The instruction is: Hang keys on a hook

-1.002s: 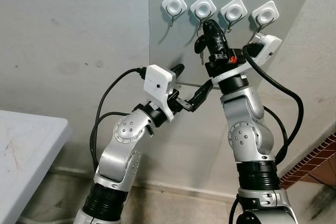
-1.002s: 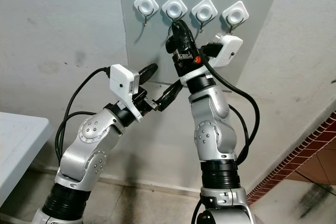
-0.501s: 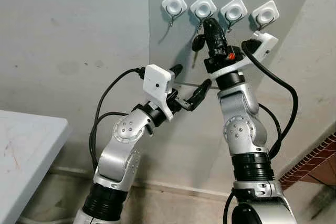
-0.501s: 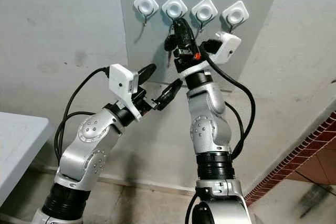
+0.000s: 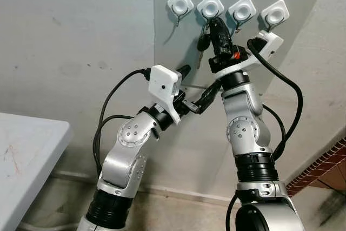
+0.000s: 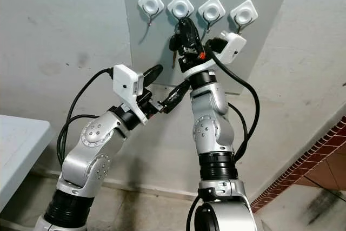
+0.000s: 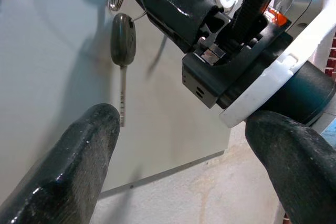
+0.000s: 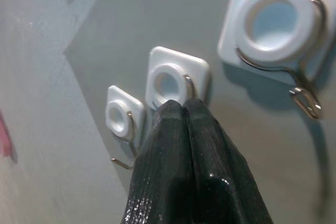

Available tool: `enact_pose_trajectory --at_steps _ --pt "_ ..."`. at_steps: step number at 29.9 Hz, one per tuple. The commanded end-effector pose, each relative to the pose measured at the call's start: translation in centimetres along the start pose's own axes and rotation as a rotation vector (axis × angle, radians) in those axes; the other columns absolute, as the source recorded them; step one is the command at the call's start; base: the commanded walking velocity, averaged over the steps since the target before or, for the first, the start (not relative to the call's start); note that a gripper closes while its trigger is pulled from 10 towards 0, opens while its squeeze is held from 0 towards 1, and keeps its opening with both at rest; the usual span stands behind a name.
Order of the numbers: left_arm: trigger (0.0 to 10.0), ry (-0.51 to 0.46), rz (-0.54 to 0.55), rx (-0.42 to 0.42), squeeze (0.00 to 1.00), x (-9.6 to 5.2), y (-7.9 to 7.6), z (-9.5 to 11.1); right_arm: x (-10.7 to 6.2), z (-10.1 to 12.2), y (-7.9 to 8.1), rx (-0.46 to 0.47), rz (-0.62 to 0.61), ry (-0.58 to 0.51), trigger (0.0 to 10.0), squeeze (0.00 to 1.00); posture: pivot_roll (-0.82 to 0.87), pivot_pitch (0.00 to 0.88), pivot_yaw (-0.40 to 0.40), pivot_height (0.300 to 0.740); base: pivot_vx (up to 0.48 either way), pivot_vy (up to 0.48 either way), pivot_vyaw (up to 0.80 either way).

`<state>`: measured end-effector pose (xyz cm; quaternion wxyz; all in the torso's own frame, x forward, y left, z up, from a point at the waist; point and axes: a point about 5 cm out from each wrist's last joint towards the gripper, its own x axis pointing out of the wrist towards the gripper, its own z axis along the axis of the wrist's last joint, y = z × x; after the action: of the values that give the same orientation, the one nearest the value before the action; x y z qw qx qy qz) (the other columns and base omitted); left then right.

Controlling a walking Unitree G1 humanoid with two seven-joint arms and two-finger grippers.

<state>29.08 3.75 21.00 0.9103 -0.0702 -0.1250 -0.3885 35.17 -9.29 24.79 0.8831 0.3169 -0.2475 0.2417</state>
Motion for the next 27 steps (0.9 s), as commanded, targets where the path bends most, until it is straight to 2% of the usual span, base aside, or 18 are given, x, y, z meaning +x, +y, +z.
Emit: enact_pose_trajectory --at_steps 1,15,16,22,27 --pt "10.0 -0.036 -0.026 0.005 0.00 0.3 -0.6 0.9 -0.2 -0.2 -0.3 0.028 -0.021 0.000 10.0 0.00 -0.03 0.010 -0.030 0.740 0.000 0.000 0.00" --pt "10.0 -0.038 -0.027 -0.017 0.00 0.3 -0.6 1.0 -1.6 -0.7 -1.5 0.076 -0.096 0.000 10.0 0.00 -0.04 0.013 -0.025 0.740 0.000 0.000 0.00" --pt "10.0 -0.036 -0.025 -0.016 0.00 0.3 -0.6 1.0 -1.7 -0.7 -1.4 0.086 -0.092 -0.003 10.0 1.00 -0.03 0.014 -0.025 0.740 0.000 0.000 0.00" --pt "10.0 -0.032 -0.003 -0.018 0.00 0.3 -0.3 1.0 -2.1 -0.8 -1.4 0.108 -0.094 -0.019 10.0 1.00 -0.03 0.009 -0.028 0.740 0.000 0.000 0.00" --pt "10.0 -0.031 0.004 -0.020 0.00 0.2 -0.2 0.9 -2.8 -0.9 -1.7 0.171 -0.105 -0.040 10.0 1.00 -0.03 0.004 -0.029 0.740 0.000 0.000 0.00"
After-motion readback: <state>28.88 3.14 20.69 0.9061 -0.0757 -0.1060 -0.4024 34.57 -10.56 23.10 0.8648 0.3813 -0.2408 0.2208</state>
